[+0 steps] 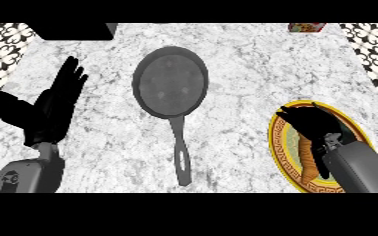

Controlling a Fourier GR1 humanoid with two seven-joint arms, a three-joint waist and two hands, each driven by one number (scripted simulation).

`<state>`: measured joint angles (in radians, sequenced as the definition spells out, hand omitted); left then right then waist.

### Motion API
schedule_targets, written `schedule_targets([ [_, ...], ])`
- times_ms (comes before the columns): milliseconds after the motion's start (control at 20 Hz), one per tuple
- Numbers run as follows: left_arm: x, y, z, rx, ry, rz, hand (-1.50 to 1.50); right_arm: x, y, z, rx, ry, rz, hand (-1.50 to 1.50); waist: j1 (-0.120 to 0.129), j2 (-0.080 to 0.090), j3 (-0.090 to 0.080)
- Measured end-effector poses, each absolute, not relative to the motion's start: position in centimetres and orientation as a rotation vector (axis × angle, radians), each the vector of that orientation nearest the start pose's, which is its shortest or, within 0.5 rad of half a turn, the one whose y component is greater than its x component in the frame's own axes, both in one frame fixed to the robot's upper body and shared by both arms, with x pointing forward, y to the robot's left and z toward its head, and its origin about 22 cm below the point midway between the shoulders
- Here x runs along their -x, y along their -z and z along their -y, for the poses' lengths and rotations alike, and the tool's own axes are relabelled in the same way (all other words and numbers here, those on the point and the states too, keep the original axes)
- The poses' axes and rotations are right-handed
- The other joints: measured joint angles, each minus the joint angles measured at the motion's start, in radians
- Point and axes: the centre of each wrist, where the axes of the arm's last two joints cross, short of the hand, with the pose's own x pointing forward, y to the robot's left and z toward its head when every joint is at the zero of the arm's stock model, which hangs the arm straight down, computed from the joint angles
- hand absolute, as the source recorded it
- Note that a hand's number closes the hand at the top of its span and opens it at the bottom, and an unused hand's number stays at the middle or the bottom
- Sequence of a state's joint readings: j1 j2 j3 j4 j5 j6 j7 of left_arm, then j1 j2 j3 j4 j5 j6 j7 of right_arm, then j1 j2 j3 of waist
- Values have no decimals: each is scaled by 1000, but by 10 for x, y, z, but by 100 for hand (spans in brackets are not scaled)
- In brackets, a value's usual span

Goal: Pick the croissant from the plate and place it in the pan

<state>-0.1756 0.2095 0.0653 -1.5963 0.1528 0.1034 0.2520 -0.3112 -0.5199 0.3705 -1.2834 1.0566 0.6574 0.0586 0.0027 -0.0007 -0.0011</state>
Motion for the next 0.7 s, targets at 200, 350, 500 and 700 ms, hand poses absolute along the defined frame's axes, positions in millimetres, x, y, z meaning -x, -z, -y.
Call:
schedule_targets([
  [200,-277,-63,-269,-97,-48,1516,0,-305,-20,269,632,-1795,620,150,0,-4,-4],
  [350,-276,-58,-267,-97,-45,1518,0,-304,-14,271,628,-1818,661,150,0,-7,-9],
  [500,-277,-61,-271,-93,-42,1522,0,-306,-12,272,625,-1825,696,150,0,-10,-12],
  [700,-278,-55,-269,-92,-45,1517,0,-306,-6,277,615,-1818,744,150,0,-13,-16],
])
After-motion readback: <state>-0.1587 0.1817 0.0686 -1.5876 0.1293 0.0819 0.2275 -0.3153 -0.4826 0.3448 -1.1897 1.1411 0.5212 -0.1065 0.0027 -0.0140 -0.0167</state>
